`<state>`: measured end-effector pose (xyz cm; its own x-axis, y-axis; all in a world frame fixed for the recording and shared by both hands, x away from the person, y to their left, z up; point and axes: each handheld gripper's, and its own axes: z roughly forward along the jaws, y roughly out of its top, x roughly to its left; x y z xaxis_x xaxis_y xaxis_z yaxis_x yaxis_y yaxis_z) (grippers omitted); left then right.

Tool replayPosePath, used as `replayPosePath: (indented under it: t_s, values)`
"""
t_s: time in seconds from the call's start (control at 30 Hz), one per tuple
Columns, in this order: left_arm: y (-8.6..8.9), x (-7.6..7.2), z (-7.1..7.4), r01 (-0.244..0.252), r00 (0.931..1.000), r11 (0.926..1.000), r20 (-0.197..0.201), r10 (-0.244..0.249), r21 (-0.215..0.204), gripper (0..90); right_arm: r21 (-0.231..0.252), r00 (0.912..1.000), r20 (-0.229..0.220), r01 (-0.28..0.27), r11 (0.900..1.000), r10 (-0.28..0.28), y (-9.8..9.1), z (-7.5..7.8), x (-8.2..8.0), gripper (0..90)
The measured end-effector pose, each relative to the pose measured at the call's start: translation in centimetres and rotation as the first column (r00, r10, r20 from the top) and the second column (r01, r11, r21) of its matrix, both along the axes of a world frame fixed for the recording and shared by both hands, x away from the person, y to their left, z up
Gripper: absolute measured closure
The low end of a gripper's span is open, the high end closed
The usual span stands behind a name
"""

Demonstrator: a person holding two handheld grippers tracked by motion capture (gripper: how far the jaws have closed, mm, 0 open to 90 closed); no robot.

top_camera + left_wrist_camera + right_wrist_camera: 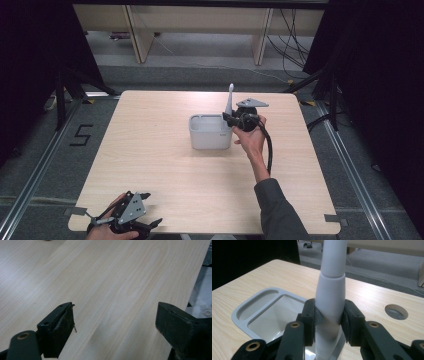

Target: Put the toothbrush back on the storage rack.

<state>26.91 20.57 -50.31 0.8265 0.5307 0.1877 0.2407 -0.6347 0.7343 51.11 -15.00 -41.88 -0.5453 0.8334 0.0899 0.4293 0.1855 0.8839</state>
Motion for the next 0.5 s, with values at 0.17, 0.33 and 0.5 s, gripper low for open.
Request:
replayPosePath:
  t_s: [0.17,0.33,0.5]
  values:
    - [-0.04,-0.04,-0.11,-0.005,0.9999,0.9999,-0.013,0.004,-0.017,14.8,-0.014,0.9999,-0.011,0.001,0.9999,-0.001,-0.09,-0.41,0.05,66.5]
    - [0.07,0.01,0.08,0.009,0.9997,1.0000,-0.021,-0.009,-0.001,14.8,-0.024,1.0000,-0.006,0.007,0.9997,-0.007,0.01,-0.46,0.03,67.1]
    - [0.04,-0.08,0.09,0.000,0.9998,1.0000,-0.021,0.000,-0.004,14.8,-0.009,0.9999,0.005,-0.013,0.9999,0.013,-0.04,-0.11,-0.02,66.4]
